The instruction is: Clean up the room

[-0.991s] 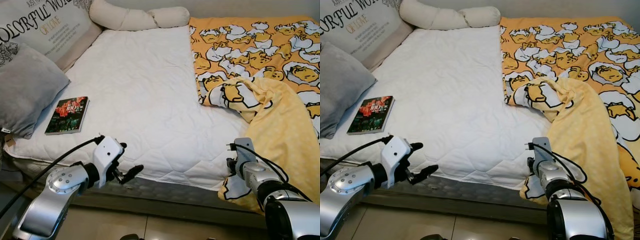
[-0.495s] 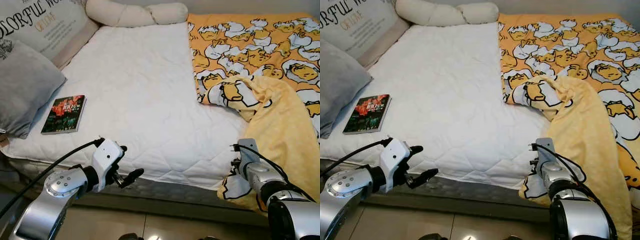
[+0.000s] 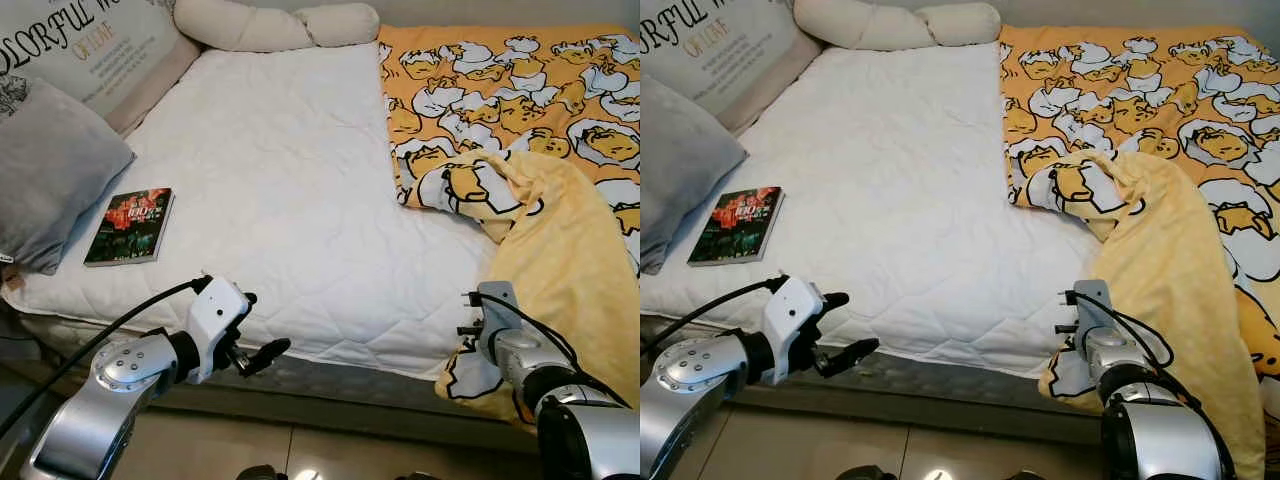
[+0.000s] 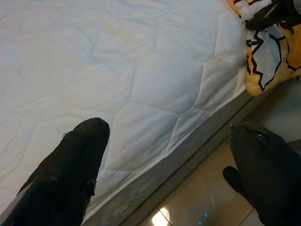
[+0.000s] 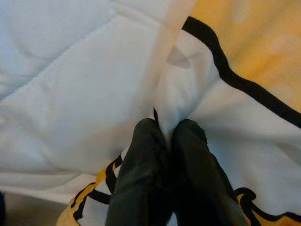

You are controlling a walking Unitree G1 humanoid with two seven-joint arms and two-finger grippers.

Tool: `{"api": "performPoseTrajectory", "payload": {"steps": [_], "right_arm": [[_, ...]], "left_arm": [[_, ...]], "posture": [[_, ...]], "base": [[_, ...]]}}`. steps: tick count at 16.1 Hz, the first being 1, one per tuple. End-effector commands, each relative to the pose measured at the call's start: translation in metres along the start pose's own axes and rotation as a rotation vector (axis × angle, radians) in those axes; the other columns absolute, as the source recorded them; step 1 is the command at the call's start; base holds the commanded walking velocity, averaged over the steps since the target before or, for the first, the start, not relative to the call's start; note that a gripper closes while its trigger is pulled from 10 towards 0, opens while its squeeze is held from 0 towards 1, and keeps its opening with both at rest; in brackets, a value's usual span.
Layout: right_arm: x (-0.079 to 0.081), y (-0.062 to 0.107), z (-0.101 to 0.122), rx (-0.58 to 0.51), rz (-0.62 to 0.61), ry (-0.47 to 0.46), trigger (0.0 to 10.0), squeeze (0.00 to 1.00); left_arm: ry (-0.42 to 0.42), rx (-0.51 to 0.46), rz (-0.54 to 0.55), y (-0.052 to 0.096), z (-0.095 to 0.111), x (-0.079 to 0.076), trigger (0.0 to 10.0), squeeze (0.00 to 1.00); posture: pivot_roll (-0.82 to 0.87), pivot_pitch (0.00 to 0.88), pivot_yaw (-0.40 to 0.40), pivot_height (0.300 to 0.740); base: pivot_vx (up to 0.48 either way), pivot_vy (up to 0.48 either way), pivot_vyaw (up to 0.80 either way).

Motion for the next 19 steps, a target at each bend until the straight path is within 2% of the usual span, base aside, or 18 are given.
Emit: {"api": "performPoseTrajectory", "payload": {"steps": [1,3,5,6,7,8,10,11,12,13,14,15,16,19], "right_arm": [[0.008,0.001,0.000,-0.008,0.095,0.021,0.0,0.00],[0.025,0.006,0.004,-0.029,0.307,0.077,0.0,0.00],[0.049,0.020,0.001,-0.056,0.596,0.187,0.0,0.00],[0.066,0.039,-0.013,-0.045,0.851,0.270,0.0,0.00],[0.075,0.063,-0.036,0.024,1.073,0.352,0.0,0.00],[0.074,0.099,-0.079,0.179,1.299,0.510,0.0,0.00],[0.069,0.115,-0.102,0.272,1.373,0.590,0.0,0.00],[0.065,0.114,-0.110,0.299,1.376,0.610,0.0,0.00],[0.062,0.092,-0.115,0.261,1.266,0.628,2.5,0.00],[0.062,0.086,-0.120,0.246,1.226,0.631,4.7,0.00],[0.063,0.073,-0.129,0.226,1.108,0.616,10.0,0.52],[0.062,0.070,-0.132,0.225,1.068,0.607,10.0,0.52],[0.063,0.064,-0.122,0.192,1.016,0.541,10.0,1.00],[0.069,0.059,-0.087,0.084,1.029,0.497,10.0,1.00]], "left_arm": [[-0.007,-0.006,0.002,0.000,0.003,0.002,10.0,0.00],[-0.004,-0.007,0.006,-0.001,0.003,0.002,10.0,0.00],[0.001,-0.011,0.008,-0.003,0.003,0.004,10.0,0.00],[0.003,-0.014,0.007,-0.005,0.003,0.004,10.0,0.00],[0.003,-0.019,0.005,-0.007,0.004,0.004,10.0,0.00],[0.003,-0.025,0.000,-0.009,0.006,0.004,10.0,0.00],[0.003,-0.028,-0.006,-0.010,0.006,0.002,10.0,0.00],[0.003,-0.029,-0.011,-0.011,0.006,0.001,10.0,0.00],[0.002,-0.029,-0.018,-0.012,0.006,0.000,10.0,0.00],[0.001,-0.029,-0.020,-0.012,0.006,-0.001,10.0,0.00],[-0.001,-0.029,-0.022,-0.012,0.005,0.000,10.0,0.00],[-0.002,-0.029,-0.022,-0.012,0.005,0.000,10.0,0.00],[-0.005,-0.028,-0.022,-0.012,0.005,0.001,10.0,0.00],[-0.006,-0.026,-0.019,-0.011,0.005,0.002,10.0,0.00]], "posture": [[0.12,0.040,0.065,0.740],[0.11,0.036,0.063,0.740],[0.10,0.034,0.064,0.740],[0.09,0.031,0.065,0.740],[0.08,0.030,0.067,0.740],[0.07,0.029,0.068,0.740],[0.07,0.028,0.071,0.740],[0.07,0.026,0.073,0.740],[0.07,0.025,0.075,0.740],[0.07,0.025,0.075,0.740],[0.07,0.025,0.074,0.740],[0.07,0.025,0.074,0.740],[0.08,0.025,0.072,0.740],[0.08,0.022,0.067,0.740]], "base": [[0.000,0.000,0.00],[0.000,0.000,0.00],[0.000,0.000,0.00],[0.000,0.000,0.00],[0.000,0.000,0.00],[0.000,0.000,0.00],[0.000,0.000,0.00],[0.000,0.000,0.00],[0.000,0.000,0.00],[0.000,0.000,0.00],[0.000,0.000,0.00],[0.000,0.000,0.00],[0.000,0.000,0.00],[0.000,0.000,0.00]]}}
Point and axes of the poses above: a point about 5 cm out from each wrist's last joint towards the gripper, its own y axis pointing back from the gripper into the wrist, its own z axis along the axis of the wrist's last joint, x = y × z, the point moved 5 cm from there along -y, pointing out of the wrist towards the gripper, and after that the axes turned 6 degrees about -y, right-handed, at the moved point
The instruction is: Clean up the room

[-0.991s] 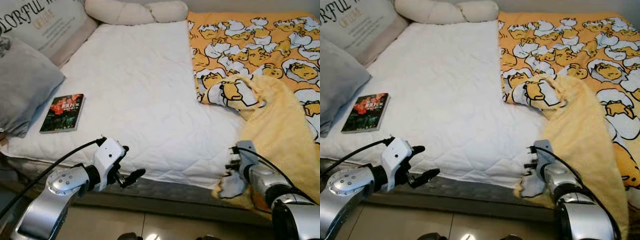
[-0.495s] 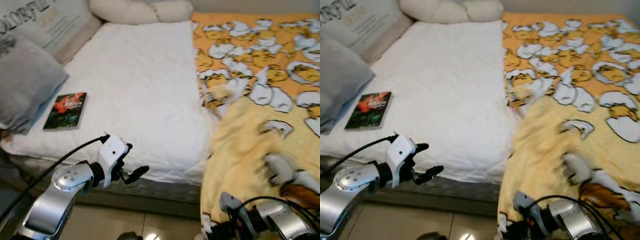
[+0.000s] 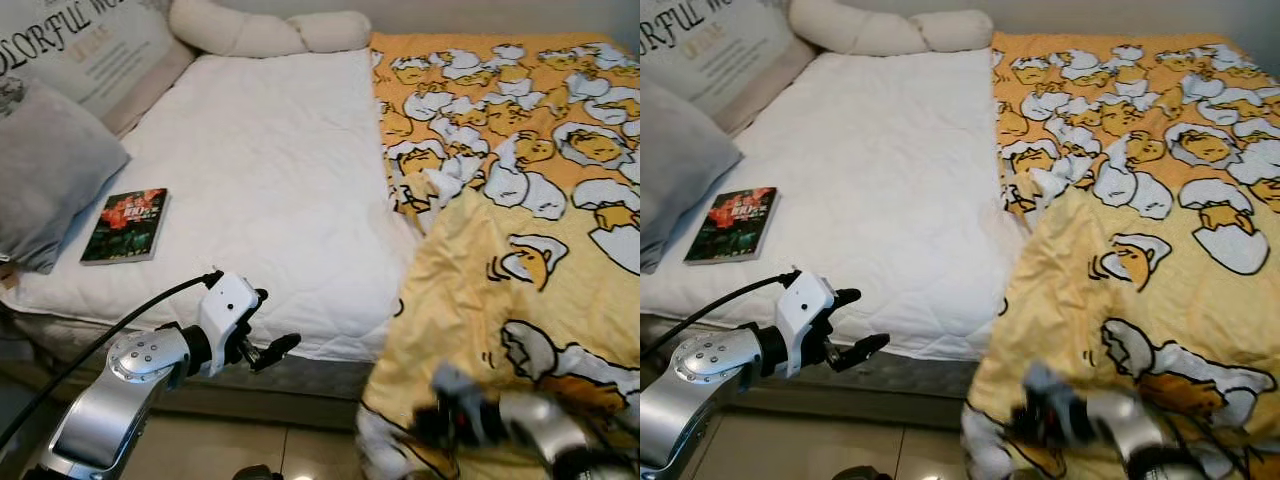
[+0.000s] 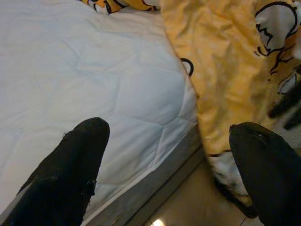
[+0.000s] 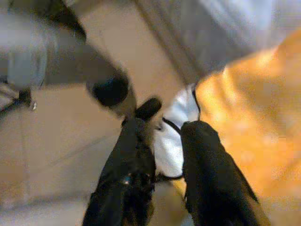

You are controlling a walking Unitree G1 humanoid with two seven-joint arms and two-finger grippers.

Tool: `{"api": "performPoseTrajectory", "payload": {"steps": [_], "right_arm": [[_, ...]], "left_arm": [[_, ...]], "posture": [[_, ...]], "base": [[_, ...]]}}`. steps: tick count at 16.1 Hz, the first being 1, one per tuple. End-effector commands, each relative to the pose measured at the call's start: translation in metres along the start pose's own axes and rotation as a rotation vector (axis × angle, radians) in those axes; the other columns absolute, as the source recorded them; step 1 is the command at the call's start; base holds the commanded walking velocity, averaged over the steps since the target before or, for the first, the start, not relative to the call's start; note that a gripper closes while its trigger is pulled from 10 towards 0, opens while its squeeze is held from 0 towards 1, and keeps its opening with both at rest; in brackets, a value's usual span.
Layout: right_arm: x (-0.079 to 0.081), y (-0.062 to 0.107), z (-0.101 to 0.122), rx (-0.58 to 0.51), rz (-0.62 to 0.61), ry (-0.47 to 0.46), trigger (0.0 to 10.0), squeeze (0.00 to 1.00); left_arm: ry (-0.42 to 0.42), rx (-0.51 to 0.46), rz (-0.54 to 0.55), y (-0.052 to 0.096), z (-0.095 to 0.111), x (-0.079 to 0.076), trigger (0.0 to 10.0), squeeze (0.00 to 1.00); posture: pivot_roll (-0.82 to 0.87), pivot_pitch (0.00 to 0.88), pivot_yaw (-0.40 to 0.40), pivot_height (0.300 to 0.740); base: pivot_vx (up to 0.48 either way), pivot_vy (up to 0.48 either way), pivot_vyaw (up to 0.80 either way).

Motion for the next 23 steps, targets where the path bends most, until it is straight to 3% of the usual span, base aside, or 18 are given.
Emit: {"api": "performPoseTrajectory", "payload": {"steps": [1,3,4,5,6,9,14,17,18,21,22,23], "right_arm": [[-0.002,-0.001,0.021,-0.070,0.015,0.017,10.0,1.00],[-0.013,-0.001,0.065,-0.227,-0.053,0.049,10.0,1.00],[-0.024,0.001,0.091,-0.327,-0.157,0.044,10.0,1.00],[-0.030,0.002,0.101,-0.364,-0.207,0.033,10.0,1.00],[-0.046,0.002,0.123,-0.423,-0.367,0.003,10.0,1.00],[-0.065,-0.001,0.138,-0.394,-0.604,-0.070,10.0,1.00],[-0.080,-0.003,0.143,-0.289,-0.891,-0.130,10.0,1.00],[-0.074,-0.013,0.135,-0.242,-0.904,-0.158,10.0,1.00],[-0.074,-0.015,0.131,-0.208,-0.914,-0.140,10.0,0.00],[-0.073,-0.018,0.108,-0.099,-0.925,-0.154,10.0,0.00],[-0.073,-0.018,0.103,-0.079,-0.929,-0.150,4.2,0.00],[-0.074,-0.015,0.100,-0.064,-0.946,-0.140,0.0,0.00]], "left_arm": [[-0.016,0.003,0.008,0.001,0.001,0.004,10.0,0.00],[-0.020,0.002,0.011,0.002,0.001,0.005,10.0,0.00],[-0.022,0.000,0.013,0.001,0.002,0.006,10.0,0.00],[-0.022,-0.002,0.016,0.001,0.002,0.006,10.0,0.00],[-0.024,-0.004,0.022,0.001,0.003,0.007,10.0,0.00],[-0.030,-0.003,0.036,0.002,0.004,0.009,10.0,0.00],[-0.036,-0.004,0.059,0.007,0.008,0.010,10.0,0.00],[-0.032,0.001,0.048,0.014,0.009,0.003,10.0,0.00],[-0.031,0.006,0.044,0.017,0.008,0.001,10.0,0.00],[-0.025,0.021,0.026,0.022,0.006,-0.006,10.0,0.00],[-0.023,0.024,0.022,0.022,0.007,-0.007,10.0,0.00],[-0.022,0.024,0.018,0.022,0.007,-0.008,10.0,0.00]], "posture": [[0.08,0.021,0.067,0.740],[0.08,0.018,0.069,0.740],[0.08,0.019,0.070,0.740],[0.08,0.020,0.072,0.740],[0.08,0.025,0.078,0.740],[0.09,0.042,0.086,0.740],[0.14,0.096,0.074,0.740],[0.17,0.141,0.078,0.740],[0.18,0.156,0.082,0.740],[0.19,0.182,0.088,0.740],[0.19,0.185,0.086,0.740],[0.19,0.182,0.085,0.740]], "base": [[0.000,0.000,0.00],[0.000,0.000,0.00],[0.000,0.000,0.00],[0.000,0.000,0.00],[0.000,0.000,0.00],[0.000,0.000,0.00],[0.000,0.000,0.00],[0.000,0.000,0.00],[0.000,0.000,0.00],[0.000,0.000,0.00],[0.000,0.000,0.00],[0.000,0.000,0.00]]}}
Point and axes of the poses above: a point about 5 cm out from each wrist's last joint towards the gripper, its own y axis pointing back from the gripper into the wrist, its own z axis along the axis of the wrist's last joint, x = y × z, the point moved 5 cm from there along -y, pointing out of the wrist towards the gripper, and after that the axes turned 6 degrees about -y, right-handed, at the moved point
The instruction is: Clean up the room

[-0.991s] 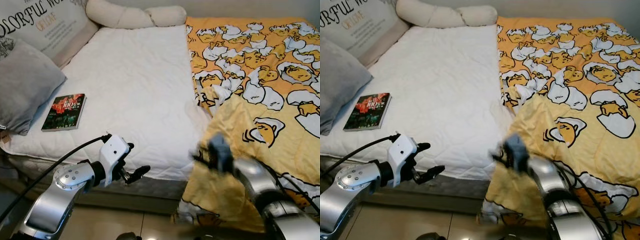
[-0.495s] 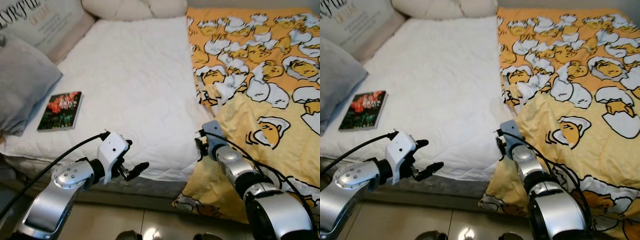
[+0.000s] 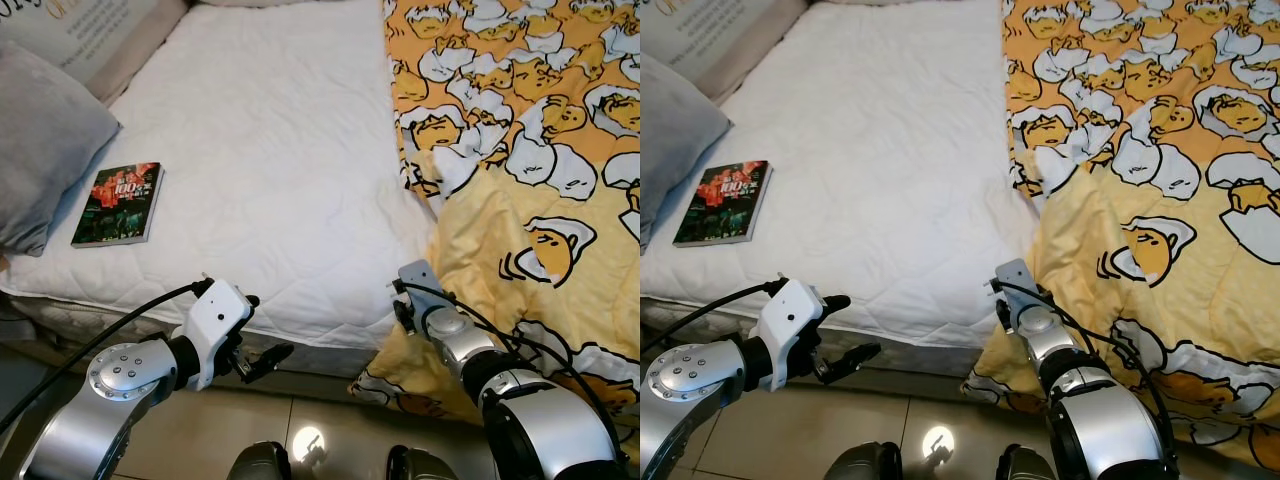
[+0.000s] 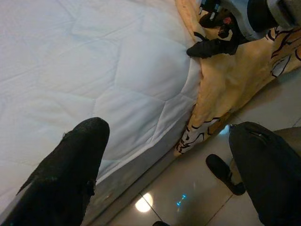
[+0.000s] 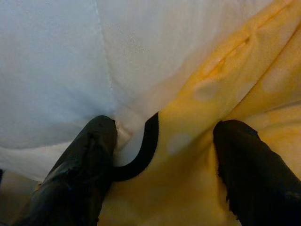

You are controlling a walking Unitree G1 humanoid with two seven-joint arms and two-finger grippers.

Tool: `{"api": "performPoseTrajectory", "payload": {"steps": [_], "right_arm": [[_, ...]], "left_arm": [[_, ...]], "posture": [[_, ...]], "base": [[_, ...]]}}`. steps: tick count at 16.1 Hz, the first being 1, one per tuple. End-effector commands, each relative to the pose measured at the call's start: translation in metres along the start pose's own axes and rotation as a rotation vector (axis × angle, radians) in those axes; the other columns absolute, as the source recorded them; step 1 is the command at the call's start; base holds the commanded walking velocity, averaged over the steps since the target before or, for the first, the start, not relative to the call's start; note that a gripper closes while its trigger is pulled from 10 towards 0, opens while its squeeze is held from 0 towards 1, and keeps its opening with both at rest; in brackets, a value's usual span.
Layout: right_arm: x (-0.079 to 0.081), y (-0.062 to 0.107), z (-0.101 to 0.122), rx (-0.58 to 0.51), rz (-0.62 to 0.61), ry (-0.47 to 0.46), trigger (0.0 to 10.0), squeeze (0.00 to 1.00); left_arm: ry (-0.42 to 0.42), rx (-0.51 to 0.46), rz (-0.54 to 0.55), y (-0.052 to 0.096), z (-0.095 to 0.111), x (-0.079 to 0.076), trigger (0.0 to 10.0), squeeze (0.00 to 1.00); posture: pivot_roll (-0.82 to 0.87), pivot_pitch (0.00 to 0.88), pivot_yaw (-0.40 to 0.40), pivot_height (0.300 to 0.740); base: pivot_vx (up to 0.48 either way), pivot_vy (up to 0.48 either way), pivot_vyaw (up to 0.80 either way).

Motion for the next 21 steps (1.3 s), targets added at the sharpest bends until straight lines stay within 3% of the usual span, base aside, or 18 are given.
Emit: {"api": "performPoseTrajectory", "payload": {"steps": [1,15,21], "right_arm": [[-0.004,0.001,-0.014,0.045,-0.022,0.023,0.0,0.00],[-0.005,0.000,-0.012,0.045,-0.004,-0.083,0.0,0.00],[-0.002,0.001,-0.004,-0.006,0.079,-0.199,0.0,0.00]], "left_arm": [[-0.012,-0.002,0.000,0.004,0.004,0.000,10.0,0.00],[-0.002,0.005,0.007,0.003,0.004,0.003,10.0,0.00],[-0.013,-0.006,0.001,-0.001,0.008,0.006,10.0,0.00]], "posture": [[0.19,0.177,0.087,0.740],[0.19,0.156,0.068,0.740],[0.19,0.144,0.083,0.740]], "base": [[0.000,0.000,0.00],[0.000,0.000,0.00],[0.000,0.000,0.00]]}}
Point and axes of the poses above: a point about 5 cm out from each wrist's last joint towards the gripper, its own y axis pointing back from the gripper into the wrist, its own z axis along the axis of the wrist's last joint, x = y × z, the point moved 5 cm from there along -y, pointing out of the wrist towards the gripper, and after that the axes turned 6 degrees about -y, right-handed, at the moved point
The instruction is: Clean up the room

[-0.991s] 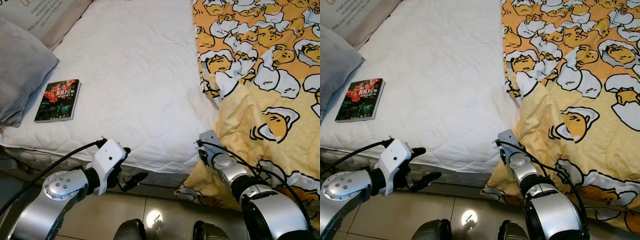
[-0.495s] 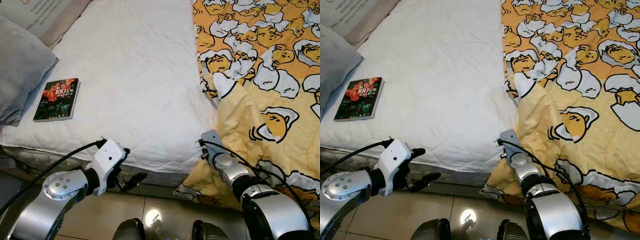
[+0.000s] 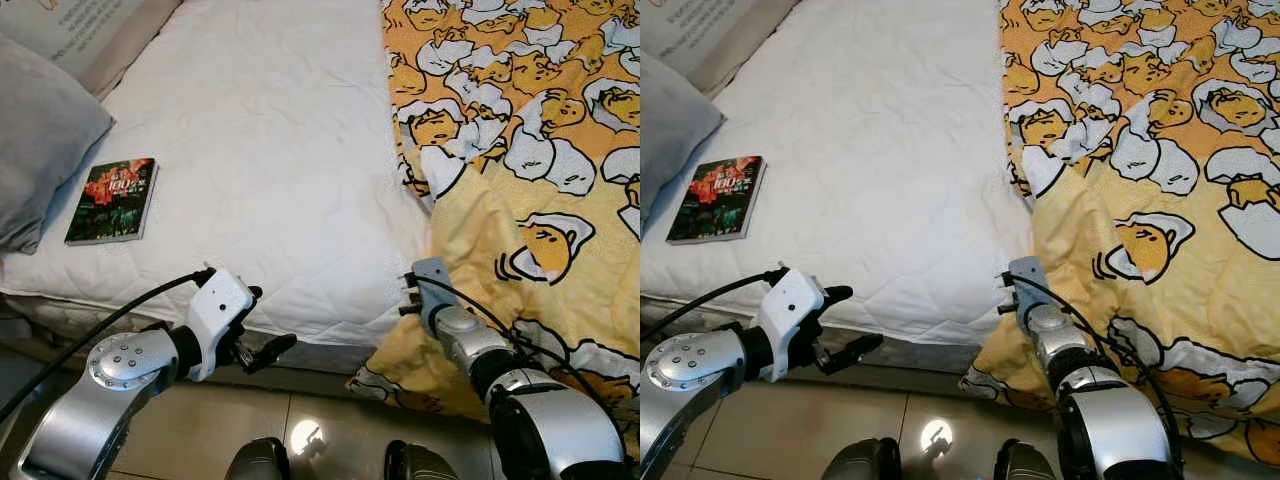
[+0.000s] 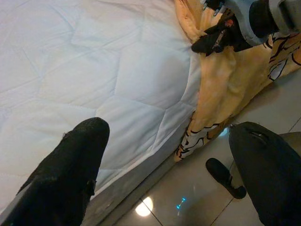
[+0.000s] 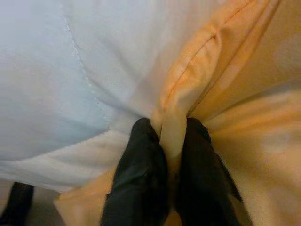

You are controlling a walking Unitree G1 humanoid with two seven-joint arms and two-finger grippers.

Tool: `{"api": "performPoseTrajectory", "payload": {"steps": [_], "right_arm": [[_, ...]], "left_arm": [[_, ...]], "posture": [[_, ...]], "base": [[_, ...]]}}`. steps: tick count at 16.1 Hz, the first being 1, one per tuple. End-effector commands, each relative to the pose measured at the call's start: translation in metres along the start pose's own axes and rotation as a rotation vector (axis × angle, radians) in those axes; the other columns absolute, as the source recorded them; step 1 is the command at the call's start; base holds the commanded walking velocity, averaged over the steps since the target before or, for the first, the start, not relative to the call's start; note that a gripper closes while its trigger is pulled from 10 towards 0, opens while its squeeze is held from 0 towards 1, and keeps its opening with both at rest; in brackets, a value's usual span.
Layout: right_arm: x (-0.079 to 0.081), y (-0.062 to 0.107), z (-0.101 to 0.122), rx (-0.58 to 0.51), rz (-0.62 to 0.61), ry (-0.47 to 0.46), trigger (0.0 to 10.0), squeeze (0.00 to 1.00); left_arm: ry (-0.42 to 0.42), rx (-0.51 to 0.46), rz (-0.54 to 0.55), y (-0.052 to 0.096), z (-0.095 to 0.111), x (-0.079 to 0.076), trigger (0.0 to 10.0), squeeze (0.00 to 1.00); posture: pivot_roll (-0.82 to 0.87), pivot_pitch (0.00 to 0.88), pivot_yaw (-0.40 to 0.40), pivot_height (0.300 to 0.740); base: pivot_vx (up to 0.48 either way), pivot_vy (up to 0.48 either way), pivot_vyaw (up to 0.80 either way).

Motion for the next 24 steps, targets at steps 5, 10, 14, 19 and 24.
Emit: {"api": "performPoseTrajectory", "payload": {"steps": [5,10,14,19,24], "right_arm": [[0.029,0.016,-0.019,-0.052,0.440,0.040,0.0,0.00],[0.056,0.053,-0.058,0.006,0.841,0.066,0.0,0.00],[0.073,0.069,-0.072,0.030,0.943,0.031,0.0,0.00],[0.077,0.071,-0.077,0.047,0.945,-0.007,0.0,0.00],[0.057,0.058,-0.110,0.203,0.800,0.064,0.0,0.00]], "left_arm": [[0.003,0.006,-0.018,-0.002,-0.002,-0.001,10.0,0.00],[0.001,0.001,-0.036,-0.005,-0.002,-0.004,10.0,0.00],[0.005,0.013,-0.042,-0.003,-0.006,-0.005,10.0,0.00],[0.007,0.019,-0.056,-0.003,-0.008,-0.006,10.0,0.00],[0.001,0.012,-0.065,-0.007,-0.007,-0.004,10.0,0.00]], "posture": [[0.17,0.137,0.096,0.740],[0.16,0.135,0.097,0.740],[0.16,0.129,0.090,0.740],[0.14,0.103,0.092,0.740],[0.12,0.061,0.094,0.740]], "base": [[0.000,0.000,0.00],[0.000,0.000,0.00],[0.000,0.000,0.00],[0.000,0.000,0.00],[0.000,0.000,0.00]]}}
Point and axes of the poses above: a point about 5 cm out from each wrist's last joint towards the gripper, its own y axis pointing back from the gripper into the wrist, its own z axis along the axis of the wrist's last joint, x = y × z, the point moved 5 cm from there along -y, pointing out of the wrist towards the gripper, and after that the axes turned 6 degrees about -y, right-handed, at the moved point
